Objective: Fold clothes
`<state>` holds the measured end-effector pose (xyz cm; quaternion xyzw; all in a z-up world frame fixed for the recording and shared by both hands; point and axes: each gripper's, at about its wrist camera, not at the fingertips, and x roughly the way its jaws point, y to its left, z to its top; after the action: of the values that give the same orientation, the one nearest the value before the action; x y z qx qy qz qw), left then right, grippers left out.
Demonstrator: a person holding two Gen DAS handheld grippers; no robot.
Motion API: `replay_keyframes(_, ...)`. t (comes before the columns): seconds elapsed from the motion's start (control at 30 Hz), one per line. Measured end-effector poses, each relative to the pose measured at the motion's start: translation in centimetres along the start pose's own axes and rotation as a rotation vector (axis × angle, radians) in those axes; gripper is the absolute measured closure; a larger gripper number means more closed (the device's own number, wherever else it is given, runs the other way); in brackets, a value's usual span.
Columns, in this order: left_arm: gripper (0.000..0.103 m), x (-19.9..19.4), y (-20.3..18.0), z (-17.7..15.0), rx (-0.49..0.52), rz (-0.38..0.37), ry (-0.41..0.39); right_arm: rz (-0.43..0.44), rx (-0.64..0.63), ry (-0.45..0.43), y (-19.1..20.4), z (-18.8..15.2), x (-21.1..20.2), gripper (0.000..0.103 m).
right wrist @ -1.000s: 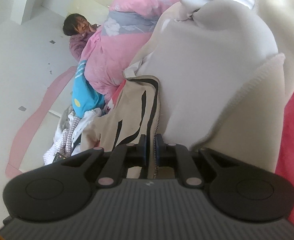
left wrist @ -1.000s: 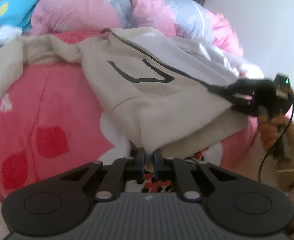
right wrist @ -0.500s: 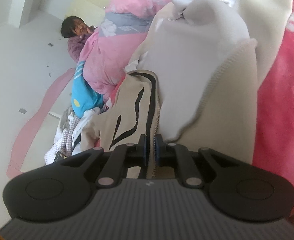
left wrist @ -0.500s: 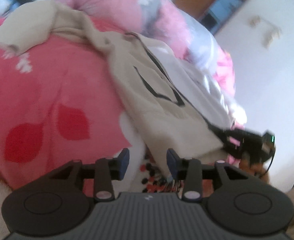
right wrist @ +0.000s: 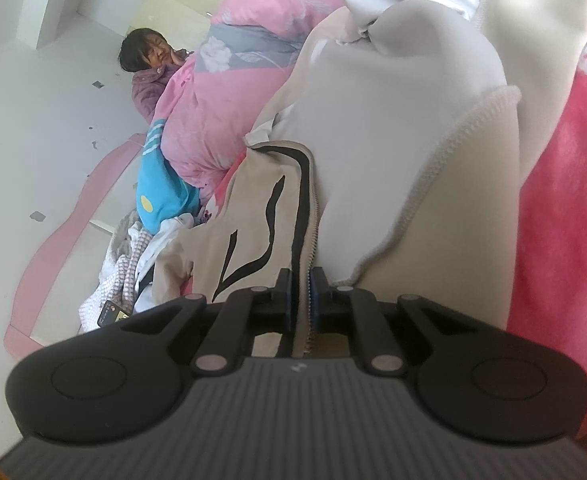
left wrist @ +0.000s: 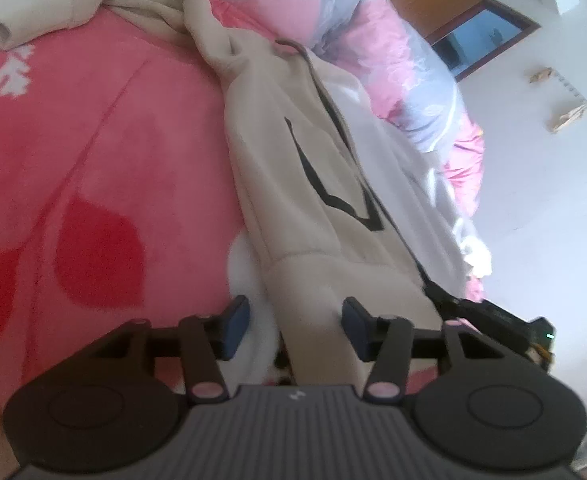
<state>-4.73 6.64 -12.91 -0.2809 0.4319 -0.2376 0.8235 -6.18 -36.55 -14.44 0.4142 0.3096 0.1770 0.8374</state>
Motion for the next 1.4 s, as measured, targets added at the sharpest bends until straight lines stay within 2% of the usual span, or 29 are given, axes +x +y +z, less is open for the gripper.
replay_keyframes(0.03,0.055,0.3,-0.2,0.1,0.012,0.011,0.000,-0.001,0.000,0.000,0.0,0.0,0.0,0.095)
replay_keyframes(0.07,0.067,0.6,-0.5,0.3,0.024,0.022,-0.001,-0.001,-0.001,0.001,-0.1,0.0,0.0,0.095)
replay_keyframes(0.1,0.089,0.7,-1.1,0.2,0.063,0.046,0.004,-0.002,-0.002,0.001,-0.1,0.0,0.0,0.095)
replay_keyframes(0.2,0.098,0.3,-2.9,-0.5,0.177,0.084,-0.020,-0.008,-0.005,0.003,0.0,0.1,0.0,0.094)
replay_keyframes(0.23,0.098,0.1,-3.5,-0.8,0.215,0.090,-0.034,-0.013,-0.009,0.005,0.1,0.1,0.0,0.094)
replay_keyframes(0.27,0.098,-0.4,-3.8,-0.9,0.211,0.065,-0.042,-0.021,-0.017,0.007,0.3,0.1,0.0,0.094)
replay_keyframes(0.37,0.098,-1.7,-3.4,-0.8,0.166,-0.030,-0.040,-0.045,-0.047,0.014,0.9,0.1,-0.2,0.094)
replay_keyframes(0.53,0.098,-2.0,-1.2,-0.8,0.061,-0.127,0.020,-0.060,-0.067,0.022,1.6,0.0,-1.2,0.094)
replay_keyframes(0.6,0.098,-1.2,-0.4,-1.2,0.036,-0.110,0.051,-0.068,-0.076,0.022,1.7,-0.1,-1.6,0.094)
replay_keyframes(0.7,0.097,0.3,1.0,-1.8,-0.002,-0.085,0.095,-0.090,-0.072,0.029,1.6,-0.3,-1.6,0.094)
replay_keyframes(0.8,0.094,0.0,1.8,-1.8,-0.025,-0.134,0.079,-0.109,-0.074,0.033,1.8,-0.3,-1.5,0.094)
replay_keyframes(0.97,0.075,-1.5,3.3,-0.9,-0.066,-0.160,-0.009,-0.145,-0.142,0.014,2.9,-0.2,-1.8,0.094)
replay_keyframes(1.03,0.051,-2.2,4.7,-0.1,-0.117,-0.171,-0.061,-0.164,-0.137,0.018,2.7,-0.1,-1.6,0.094)
replay_keyframes(1.13,0.049,-2.2,6.1,2.0,-0.168,-0.168,-0.112,-0.173,-0.125,0.017,2.3,0.1,-1.5,0.094)
replay_keyframes(1.4,0.048,4.0,9.8,11.4,-0.311,-0.208,-0.148,-0.220,-0.125,0.024,2.4,0.5,-1.1,0.094)
